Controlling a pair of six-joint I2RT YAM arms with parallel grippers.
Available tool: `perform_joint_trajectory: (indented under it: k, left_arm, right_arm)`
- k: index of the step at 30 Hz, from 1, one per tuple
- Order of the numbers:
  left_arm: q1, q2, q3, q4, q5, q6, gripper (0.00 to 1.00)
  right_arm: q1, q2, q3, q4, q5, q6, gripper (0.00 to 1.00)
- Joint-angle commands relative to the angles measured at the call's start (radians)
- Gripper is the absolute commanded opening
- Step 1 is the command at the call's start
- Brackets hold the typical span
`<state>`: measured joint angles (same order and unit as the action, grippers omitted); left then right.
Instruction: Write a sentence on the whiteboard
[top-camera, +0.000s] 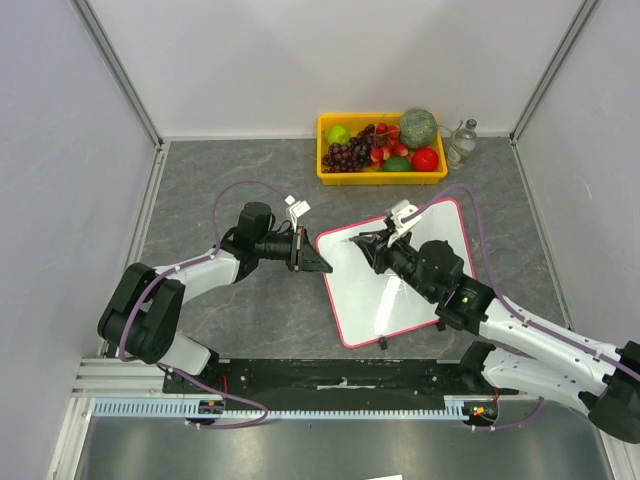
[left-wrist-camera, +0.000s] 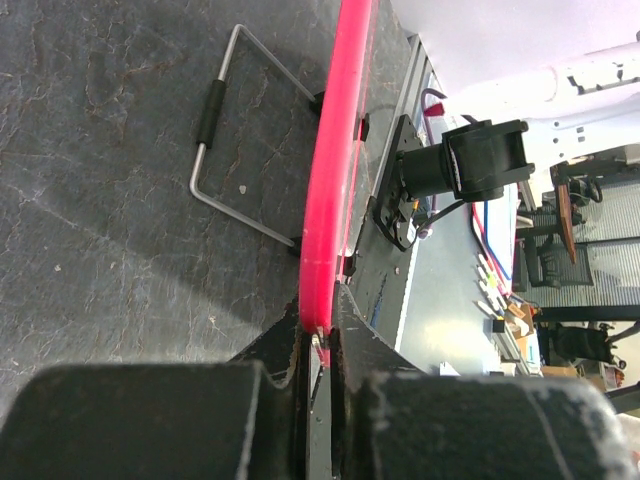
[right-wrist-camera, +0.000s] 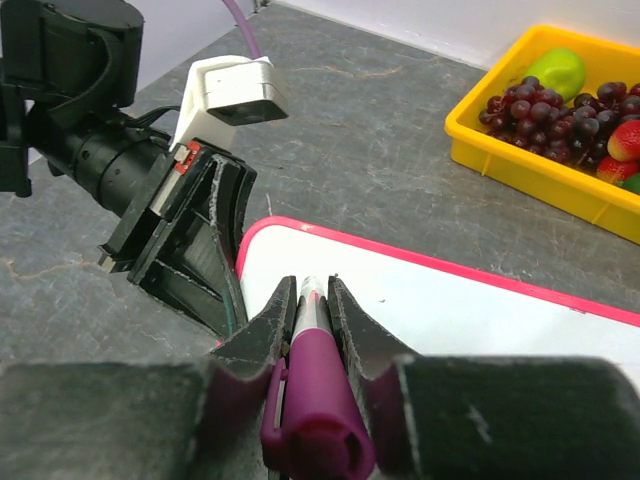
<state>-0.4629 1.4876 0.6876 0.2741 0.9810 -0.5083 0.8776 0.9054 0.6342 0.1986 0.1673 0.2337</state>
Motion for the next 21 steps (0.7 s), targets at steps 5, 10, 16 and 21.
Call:
perform_joint_trajectory:
  k: [5, 10, 16, 21]
  left_arm:
    - [-0.008, 0.013, 0.006, -0.053, 0.016, 0.129, 0.02]
    - [-0.008, 0.014, 0.006, -0.052, 0.021, 0.131, 0.02]
    - [-0.008, 0.013, 0.001, -0.042, 0.027, 0.125, 0.02]
    - [-0.008, 0.01, 0.001, -0.041, 0.03, 0.126, 0.02]
  right_arm:
    - [0.035, 0.018, -0.03, 0.134, 0.161, -0.013, 0.0]
    - [0.035, 0.041, -0.039, 0.16, 0.179, -0.011, 0.0]
    - [0.034, 0.069, -0.056, 0.173, 0.193, -0.01, 0.0]
    - [0.035, 0.058, -0.083, 0.168, 0.193, -0.005, 0.0]
